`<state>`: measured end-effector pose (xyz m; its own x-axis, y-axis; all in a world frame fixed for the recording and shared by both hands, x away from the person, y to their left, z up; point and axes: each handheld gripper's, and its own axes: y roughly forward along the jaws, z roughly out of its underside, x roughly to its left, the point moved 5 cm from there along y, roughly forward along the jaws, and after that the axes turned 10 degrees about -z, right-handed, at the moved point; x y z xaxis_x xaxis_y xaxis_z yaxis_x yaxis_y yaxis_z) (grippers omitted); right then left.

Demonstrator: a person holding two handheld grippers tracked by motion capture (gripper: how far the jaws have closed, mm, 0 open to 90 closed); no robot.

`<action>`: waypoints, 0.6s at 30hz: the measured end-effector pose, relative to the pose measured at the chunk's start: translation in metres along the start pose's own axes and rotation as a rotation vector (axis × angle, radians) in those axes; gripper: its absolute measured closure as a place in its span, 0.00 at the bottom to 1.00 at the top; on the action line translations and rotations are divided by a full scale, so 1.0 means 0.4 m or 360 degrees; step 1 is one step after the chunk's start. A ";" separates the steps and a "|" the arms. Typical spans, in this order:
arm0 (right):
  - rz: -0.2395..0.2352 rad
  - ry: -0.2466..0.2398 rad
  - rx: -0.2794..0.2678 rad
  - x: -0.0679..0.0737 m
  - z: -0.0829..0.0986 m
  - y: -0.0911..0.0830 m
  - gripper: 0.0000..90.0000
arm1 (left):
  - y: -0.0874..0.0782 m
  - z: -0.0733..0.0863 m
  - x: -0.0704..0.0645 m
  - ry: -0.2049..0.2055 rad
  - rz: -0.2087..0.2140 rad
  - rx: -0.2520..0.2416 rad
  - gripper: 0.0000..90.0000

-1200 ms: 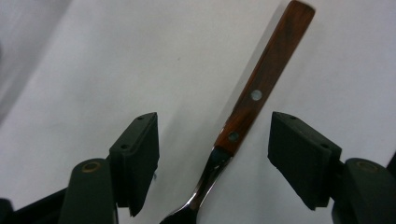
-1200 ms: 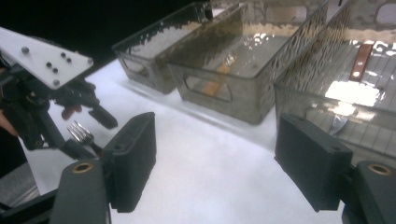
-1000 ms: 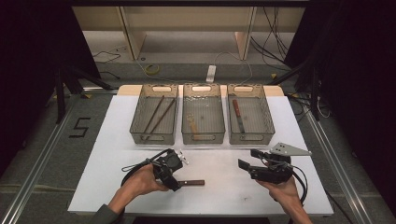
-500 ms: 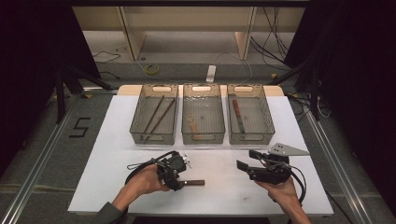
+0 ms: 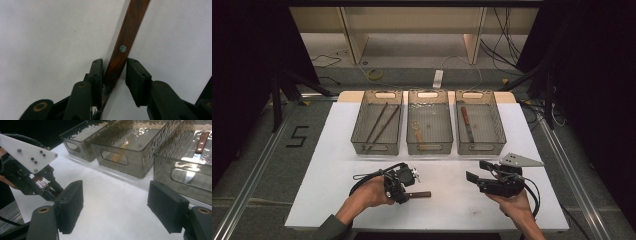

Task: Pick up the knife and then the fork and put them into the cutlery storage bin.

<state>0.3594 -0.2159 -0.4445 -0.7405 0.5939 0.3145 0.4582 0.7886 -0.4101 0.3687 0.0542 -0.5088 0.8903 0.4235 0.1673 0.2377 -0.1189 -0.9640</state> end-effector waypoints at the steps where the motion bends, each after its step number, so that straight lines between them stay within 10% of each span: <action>1: 0.0000 0.0002 -0.0002 0.000 -0.001 -0.001 0.33 | 0.000 0.000 -0.001 -0.0004 0.0004 -0.0001 0.76; 18: -0.0004 -0.0003 -0.0007 0.002 -0.002 -0.003 0.33 | -0.004 0.006 -0.001 -0.0028 0.0013 -0.0049 0.85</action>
<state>0.3587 -0.2163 -0.4430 -0.7427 0.5915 0.3141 0.4584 0.7909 -0.4054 0.3670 0.0564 -0.5078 0.8854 0.4381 0.1554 0.2424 -0.1500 -0.9585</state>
